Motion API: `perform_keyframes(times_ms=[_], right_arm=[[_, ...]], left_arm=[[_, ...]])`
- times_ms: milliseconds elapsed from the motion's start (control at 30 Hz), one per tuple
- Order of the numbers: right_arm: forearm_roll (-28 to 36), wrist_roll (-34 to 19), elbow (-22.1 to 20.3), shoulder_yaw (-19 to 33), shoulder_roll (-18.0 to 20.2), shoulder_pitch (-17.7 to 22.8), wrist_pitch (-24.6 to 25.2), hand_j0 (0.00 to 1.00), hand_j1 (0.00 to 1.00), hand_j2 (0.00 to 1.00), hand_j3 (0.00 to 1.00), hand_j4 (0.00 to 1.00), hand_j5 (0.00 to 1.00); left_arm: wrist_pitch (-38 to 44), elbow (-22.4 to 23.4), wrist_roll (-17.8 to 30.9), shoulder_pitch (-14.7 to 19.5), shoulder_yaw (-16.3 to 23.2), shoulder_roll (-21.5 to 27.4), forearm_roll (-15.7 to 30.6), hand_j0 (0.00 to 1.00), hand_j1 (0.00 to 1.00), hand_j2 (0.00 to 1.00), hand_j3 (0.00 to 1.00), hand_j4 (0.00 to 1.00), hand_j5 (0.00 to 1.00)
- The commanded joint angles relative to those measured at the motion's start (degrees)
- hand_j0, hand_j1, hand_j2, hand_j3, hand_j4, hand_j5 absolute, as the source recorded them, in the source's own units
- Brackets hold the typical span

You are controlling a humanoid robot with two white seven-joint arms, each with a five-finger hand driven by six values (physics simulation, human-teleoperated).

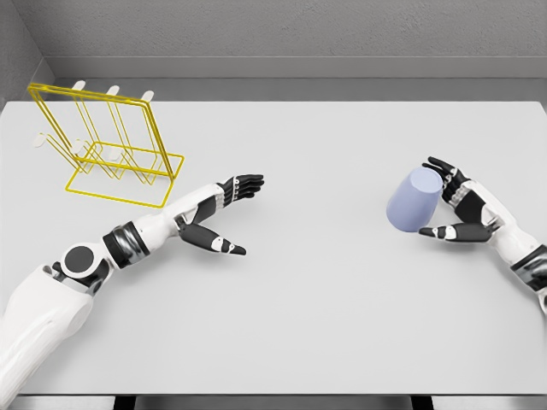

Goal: Place the cup on the cup holder with both arms

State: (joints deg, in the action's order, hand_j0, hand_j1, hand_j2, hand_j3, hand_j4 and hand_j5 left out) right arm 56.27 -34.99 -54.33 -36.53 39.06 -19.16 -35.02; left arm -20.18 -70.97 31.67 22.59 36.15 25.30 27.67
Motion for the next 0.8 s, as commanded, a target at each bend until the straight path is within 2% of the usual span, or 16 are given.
perform_keyframes(times_ms=[0,433,633,767], right_arm=[[0.25,-0.01,0.1,-0.03,-0.3,0.0,0.02,1.0,1.0,1.0,1.0,1.0,1.0],[-0.02,-0.01,0.1,-0.21,-1.53,-0.62,0.04,1.0,1.0,1.0,1.0,1.0,1.0],[-0.19,-0.01,0.72,-0.21,-2.5,-0.88,0.12,1.0,1.0,1.0,1.0,1.0,1.0],[-0.55,-0.01,0.81,-0.12,-2.67,-0.97,0.21,1.0,1.0,1.0,1.0,1.0,1.0]], left_arm=[[0.14,-0.04,-0.02,0.0,-0.03,0.02,-0.07,1.0,1.0,1.0,1.0,1.0,1.0],[0.14,0.04,-0.02,0.0,-0.03,-0.33,0.63,1.0,1.0,1.0,1.0,1.0,1.0],[1.72,-0.04,0.15,0.0,0.15,-0.42,3.44,1.0,1.0,1.0,1.0,1.0,1.0],[1.81,0.13,0.15,0.0,0.06,-0.6,2.91,1.0,1.0,1.0,1.0,1.0,1.0]])
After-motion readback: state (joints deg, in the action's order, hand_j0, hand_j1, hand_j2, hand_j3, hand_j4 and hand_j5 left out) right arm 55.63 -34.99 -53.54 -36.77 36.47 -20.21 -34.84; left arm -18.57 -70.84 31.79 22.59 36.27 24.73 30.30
